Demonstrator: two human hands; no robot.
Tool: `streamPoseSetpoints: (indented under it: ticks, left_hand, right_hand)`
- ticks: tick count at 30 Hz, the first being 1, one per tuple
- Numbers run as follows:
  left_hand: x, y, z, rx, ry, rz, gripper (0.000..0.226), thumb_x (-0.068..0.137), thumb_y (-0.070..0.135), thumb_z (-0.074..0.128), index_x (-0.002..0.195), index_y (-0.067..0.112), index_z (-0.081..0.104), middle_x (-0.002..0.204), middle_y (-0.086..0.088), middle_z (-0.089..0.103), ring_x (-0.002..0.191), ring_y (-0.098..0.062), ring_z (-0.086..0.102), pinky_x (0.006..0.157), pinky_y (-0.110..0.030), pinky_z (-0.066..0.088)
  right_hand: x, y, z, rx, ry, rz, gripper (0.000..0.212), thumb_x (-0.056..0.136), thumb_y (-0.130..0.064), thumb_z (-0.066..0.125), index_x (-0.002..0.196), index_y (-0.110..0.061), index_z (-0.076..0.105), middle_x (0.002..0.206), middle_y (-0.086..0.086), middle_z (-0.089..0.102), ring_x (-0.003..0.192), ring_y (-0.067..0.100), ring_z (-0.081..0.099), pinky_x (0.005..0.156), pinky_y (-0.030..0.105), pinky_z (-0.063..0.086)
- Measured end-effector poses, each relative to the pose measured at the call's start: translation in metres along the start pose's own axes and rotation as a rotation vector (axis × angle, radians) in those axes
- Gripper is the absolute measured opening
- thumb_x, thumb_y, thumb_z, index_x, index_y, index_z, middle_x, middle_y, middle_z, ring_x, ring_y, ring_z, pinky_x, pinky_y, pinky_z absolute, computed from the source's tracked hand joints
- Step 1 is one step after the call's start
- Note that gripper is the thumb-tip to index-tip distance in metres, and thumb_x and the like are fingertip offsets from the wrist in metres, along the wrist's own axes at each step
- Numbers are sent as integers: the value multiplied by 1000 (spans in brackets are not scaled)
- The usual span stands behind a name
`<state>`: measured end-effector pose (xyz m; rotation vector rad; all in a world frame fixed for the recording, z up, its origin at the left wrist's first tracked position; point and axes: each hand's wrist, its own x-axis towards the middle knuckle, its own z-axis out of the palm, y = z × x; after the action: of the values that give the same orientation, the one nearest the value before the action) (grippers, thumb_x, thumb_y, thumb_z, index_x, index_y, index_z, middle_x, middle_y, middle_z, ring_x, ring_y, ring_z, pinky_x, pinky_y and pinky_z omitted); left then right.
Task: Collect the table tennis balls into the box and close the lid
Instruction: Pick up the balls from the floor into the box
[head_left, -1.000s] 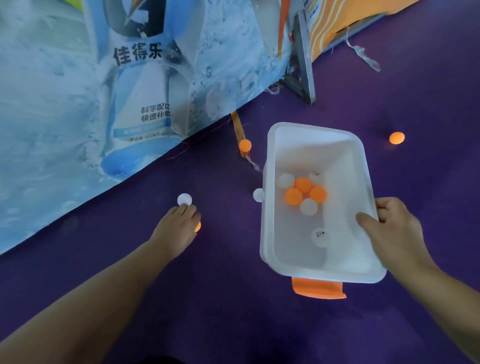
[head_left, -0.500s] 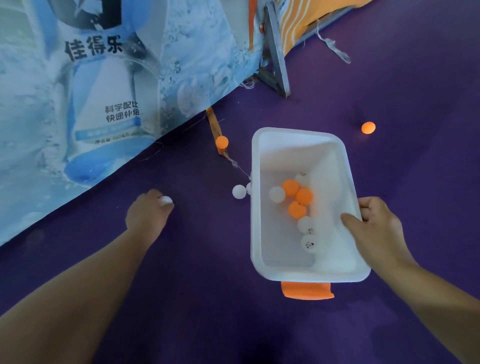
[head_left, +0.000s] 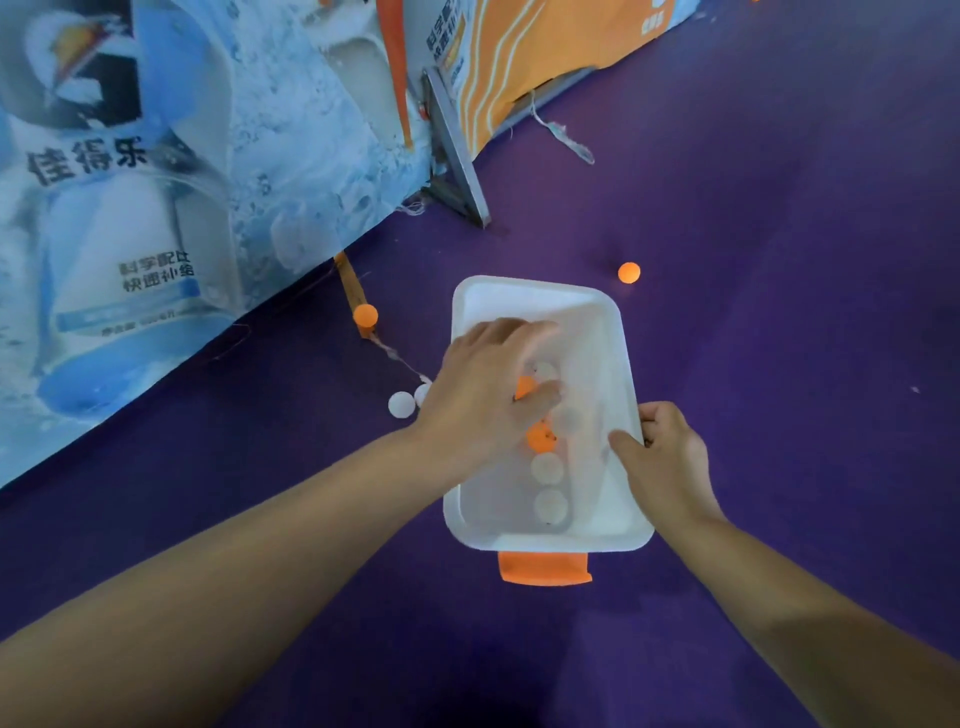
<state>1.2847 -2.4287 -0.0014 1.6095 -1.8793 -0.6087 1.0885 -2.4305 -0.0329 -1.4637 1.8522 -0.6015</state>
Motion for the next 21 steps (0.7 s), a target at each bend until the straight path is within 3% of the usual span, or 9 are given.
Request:
streamPoseSetpoints:
  ticks: [5, 10, 14, 18, 21]
  left_hand:
    - [-3, 2, 1, 81, 152, -78, 37, 90, 23, 56, 126, 25, 53, 122, 4, 59, 117, -20, 45, 100, -35, 36]
    - [-6, -5, 11, 91, 125, -132, 34, 93, 21, 53, 126, 25, 53, 121, 6, 59, 115, -14, 45, 95, -31, 41]
    - [-7, -9, 23, 111, 118, -167, 31, 94, 21, 51, 125, 23, 56, 119, 5, 61, 112, -14, 47, 88, -22, 34]
    - [-5, -8, 39, 106, 55, -186, 29, 93, 18, 52, 121, 24, 57, 113, 7, 62, 104, -10, 45, 86, -22, 35]
    - [-2, -5, 49, 98, 15, -186, 31, 94, 18, 51, 124, 25, 56, 118, 8, 61, 113, -12, 47, 93, -28, 42]
  right_hand:
    - [22, 28, -34, -5, 111, 77, 15, 84, -17, 57, 97, -16, 51, 83, -5, 59, 79, 21, 58, 72, 40, 52]
    - [54, 64, -60, -28, 280, 196, 16, 83, -15, 56, 97, -8, 52, 85, 4, 59, 78, 27, 57, 64, 35, 48]
    - [76, 87, -70, -38, 352, 291, 22, 82, -13, 53, 102, -3, 52, 98, 14, 63, 78, 30, 57, 57, 28, 42]
    - [90, 100, -73, -49, 362, 350, 25, 84, -14, 53, 106, -2, 52, 106, 17, 63, 84, 35, 58, 64, 35, 45]
    - [95, 107, -74, -58, 349, 361, 28, 86, -17, 55, 109, -2, 51, 111, 19, 62, 95, 39, 60, 69, 37, 47]
